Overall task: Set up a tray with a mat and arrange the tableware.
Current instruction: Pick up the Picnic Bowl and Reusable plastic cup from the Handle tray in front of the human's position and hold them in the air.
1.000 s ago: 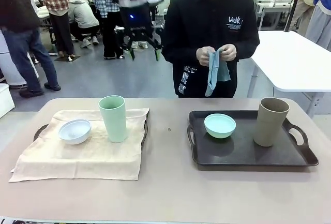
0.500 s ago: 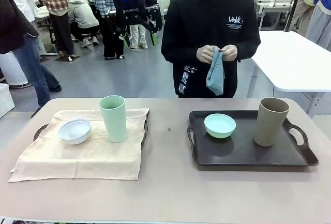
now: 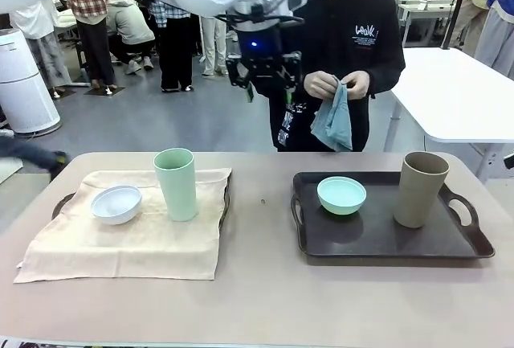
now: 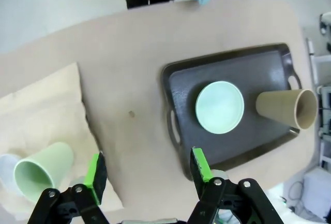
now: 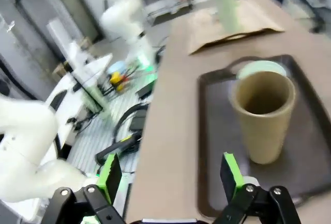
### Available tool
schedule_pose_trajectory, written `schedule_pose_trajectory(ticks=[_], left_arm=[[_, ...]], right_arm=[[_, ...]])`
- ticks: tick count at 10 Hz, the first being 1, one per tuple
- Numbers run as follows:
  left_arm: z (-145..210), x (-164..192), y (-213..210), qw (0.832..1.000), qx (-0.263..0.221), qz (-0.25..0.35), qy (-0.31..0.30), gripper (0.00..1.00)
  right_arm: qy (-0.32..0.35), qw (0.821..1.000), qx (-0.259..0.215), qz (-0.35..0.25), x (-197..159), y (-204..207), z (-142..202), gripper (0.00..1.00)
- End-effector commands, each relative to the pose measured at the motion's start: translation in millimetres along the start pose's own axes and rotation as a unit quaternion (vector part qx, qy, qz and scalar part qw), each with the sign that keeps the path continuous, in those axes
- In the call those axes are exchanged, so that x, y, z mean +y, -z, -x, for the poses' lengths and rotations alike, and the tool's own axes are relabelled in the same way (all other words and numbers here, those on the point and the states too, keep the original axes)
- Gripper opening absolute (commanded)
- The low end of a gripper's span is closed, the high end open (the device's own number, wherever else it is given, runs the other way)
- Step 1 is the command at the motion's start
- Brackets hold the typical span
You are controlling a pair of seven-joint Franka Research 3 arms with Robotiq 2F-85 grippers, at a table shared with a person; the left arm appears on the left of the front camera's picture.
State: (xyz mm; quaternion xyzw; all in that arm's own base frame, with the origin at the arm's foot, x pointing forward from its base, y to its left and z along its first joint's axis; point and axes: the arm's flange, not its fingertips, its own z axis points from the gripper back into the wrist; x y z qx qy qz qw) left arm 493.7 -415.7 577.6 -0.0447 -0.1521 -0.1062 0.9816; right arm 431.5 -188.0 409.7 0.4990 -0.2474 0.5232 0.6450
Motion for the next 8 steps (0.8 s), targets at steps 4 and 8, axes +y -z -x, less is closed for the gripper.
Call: schedule_pose_trajectory(ticks=[4, 8], left_arm=[[-8.3, -23.4, 23.6, 1.000, 0.007, -0.002, 0.016, 0.84], [-15.6, -41.1, 46.0, 0.999, 0.017, 0.028, -0.021, 0.84]], right_arm=[[-0.001, 1.000, 0.020, 0.019, -45.6, 10.9, -4.6, 1.00], [-0.011, 0.996, 0.004, 0.086, -55.9, 10.4, -0.9, 1.00]])
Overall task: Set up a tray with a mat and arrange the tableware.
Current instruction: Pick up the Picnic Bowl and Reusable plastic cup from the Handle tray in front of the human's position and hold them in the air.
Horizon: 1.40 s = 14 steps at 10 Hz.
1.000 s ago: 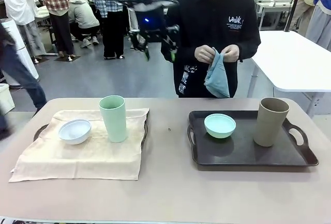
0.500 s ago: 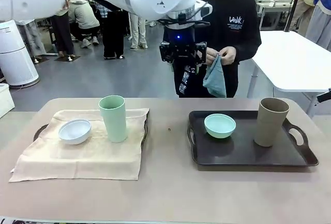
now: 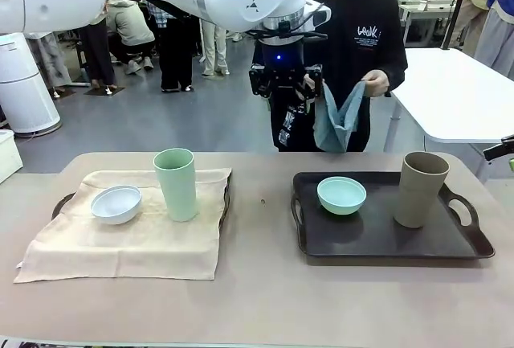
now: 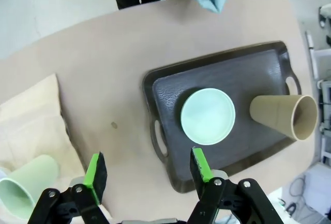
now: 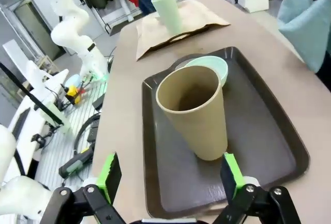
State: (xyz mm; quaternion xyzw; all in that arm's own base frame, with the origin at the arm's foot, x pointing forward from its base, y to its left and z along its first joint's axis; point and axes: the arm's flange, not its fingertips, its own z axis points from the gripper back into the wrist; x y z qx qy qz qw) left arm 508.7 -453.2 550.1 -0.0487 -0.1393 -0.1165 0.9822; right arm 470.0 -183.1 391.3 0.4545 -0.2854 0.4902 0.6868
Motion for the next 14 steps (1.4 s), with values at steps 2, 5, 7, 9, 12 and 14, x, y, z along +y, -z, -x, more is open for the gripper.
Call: schedule_pose_trajectory(ticks=[2, 5, 7, 9, 12, 14], left_arm=[[4.8, -28.2, 23.0, 0.999, 0.010, 0.046, -0.025, 0.84], [5.8, -48.8, 47.5, 0.998, 0.000, 0.059, -0.006, 0.84], [10.2, -48.3, 43.7, 0.999, 0.005, 0.052, 0.002, 0.84], [10.2, -48.3, 43.7, 0.999, 0.005, 0.052, 0.002, 0.84], [10.2, -45.7, 97.4, 0.998, 0.053, 0.007, -0.042, 0.84], [14.5, -40.0, 116.1, 0.997, 0.069, 0.005, -0.043, 0.84]], right_arm=[[-0.065, 0.997, 0.029, 0.013, -29.3, 27.1, 7.7, 1.00], [-0.103, 0.994, 0.031, 0.022, -44.2, 47.3, 16.6, 1.00], [-0.091, 0.995, 0.038, 0.011, -42.6, 43.4, 12.8, 1.00], [-0.091, 0.995, 0.038, 0.011, -42.6, 43.4, 12.8, 1.00], [-0.131, 0.990, 0.032, 0.032, -66.3, 60.6, 16.2, 1.00], [-0.153, 0.987, 0.018, 0.048, -85.8, 75.3, 15.5, 1.00]])
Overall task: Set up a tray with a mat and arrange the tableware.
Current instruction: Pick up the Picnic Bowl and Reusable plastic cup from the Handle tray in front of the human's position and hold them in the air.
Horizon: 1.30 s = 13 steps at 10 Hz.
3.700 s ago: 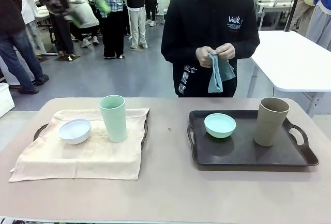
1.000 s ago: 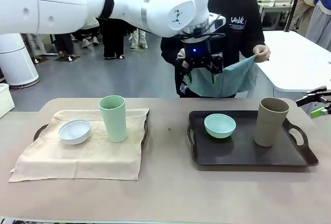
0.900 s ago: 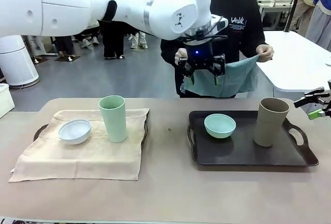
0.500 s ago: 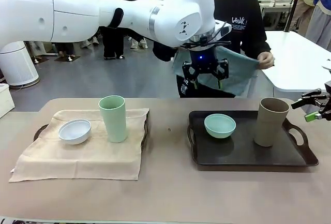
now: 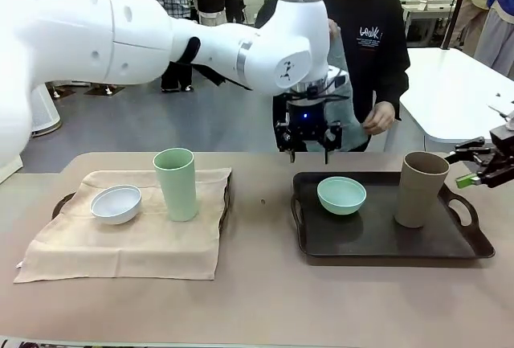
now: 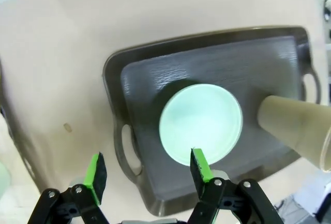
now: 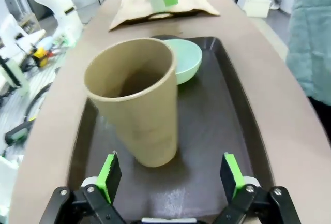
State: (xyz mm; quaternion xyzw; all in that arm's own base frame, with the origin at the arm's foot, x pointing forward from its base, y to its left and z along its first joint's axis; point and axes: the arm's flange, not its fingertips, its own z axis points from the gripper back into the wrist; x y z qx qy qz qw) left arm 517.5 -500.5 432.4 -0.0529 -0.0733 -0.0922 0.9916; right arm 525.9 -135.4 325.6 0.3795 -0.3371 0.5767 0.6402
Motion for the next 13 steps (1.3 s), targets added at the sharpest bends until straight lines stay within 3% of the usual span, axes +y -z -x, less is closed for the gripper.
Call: schedule_pose_trajectory(ticks=[1, 5, 10, 13], left_arm=[[1.9, -0.7, 1.2, 1.000, 0.010, -0.001, -0.020, 0.84], [-1.3, 2.2, 12.5, 0.999, 0.014, 0.014, -0.038, 0.84], [-9.4, -3.2, 18.8, 0.999, 0.012, 0.016, -0.045, 0.84], [-16.9, -14.8, 44.9, 0.998, 0.041, -0.009, -0.041, 0.84]], right_arm=[[-0.025, 0.999, -0.022, 0.017, -19.6, 16.6, 4.5, 1.00], [-0.003, 0.998, -0.010, -0.066, -16.8, 47.0, -1.5, 1.00], [0.002, 0.995, -0.001, -0.102, 3.8, 52.0, -2.1, 1.00], [-0.023, 0.992, -0.004, -0.120, 21.0, 63.9, -14.8, 1.00]])
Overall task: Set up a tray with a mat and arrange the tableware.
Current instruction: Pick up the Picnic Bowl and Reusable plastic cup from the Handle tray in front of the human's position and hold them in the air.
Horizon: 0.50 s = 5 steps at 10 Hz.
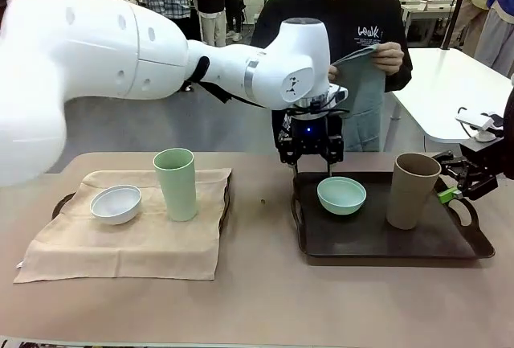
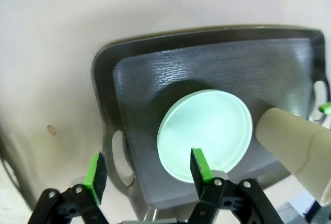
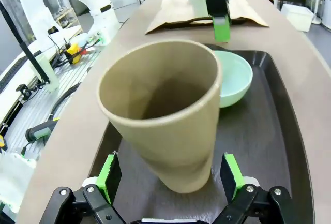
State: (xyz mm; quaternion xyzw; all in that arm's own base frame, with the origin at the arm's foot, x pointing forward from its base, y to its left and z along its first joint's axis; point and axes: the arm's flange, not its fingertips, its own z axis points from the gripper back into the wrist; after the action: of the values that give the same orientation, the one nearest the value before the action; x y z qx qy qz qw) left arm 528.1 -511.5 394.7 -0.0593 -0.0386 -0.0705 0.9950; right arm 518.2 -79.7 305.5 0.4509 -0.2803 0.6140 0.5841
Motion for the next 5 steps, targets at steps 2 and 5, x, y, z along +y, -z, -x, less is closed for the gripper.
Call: schedule_pose_trajectory(ticks=[2, 5], left_arm=[[-15.5, -12.9, 18.6, 0.999, 0.019, -0.022, -0.023, 0.84], [-3.9, -3.9, 22.9, 1.000, 0.017, -0.012, -0.002, 0.84]], right_arm=[[-0.017, 1.000, 0.004, -0.009, 13.8, 15.8, -10.8, 1.00], [-0.007, 1.000, 0.000, -0.007, 5.8, 9.3, -10.8, 1.00]])
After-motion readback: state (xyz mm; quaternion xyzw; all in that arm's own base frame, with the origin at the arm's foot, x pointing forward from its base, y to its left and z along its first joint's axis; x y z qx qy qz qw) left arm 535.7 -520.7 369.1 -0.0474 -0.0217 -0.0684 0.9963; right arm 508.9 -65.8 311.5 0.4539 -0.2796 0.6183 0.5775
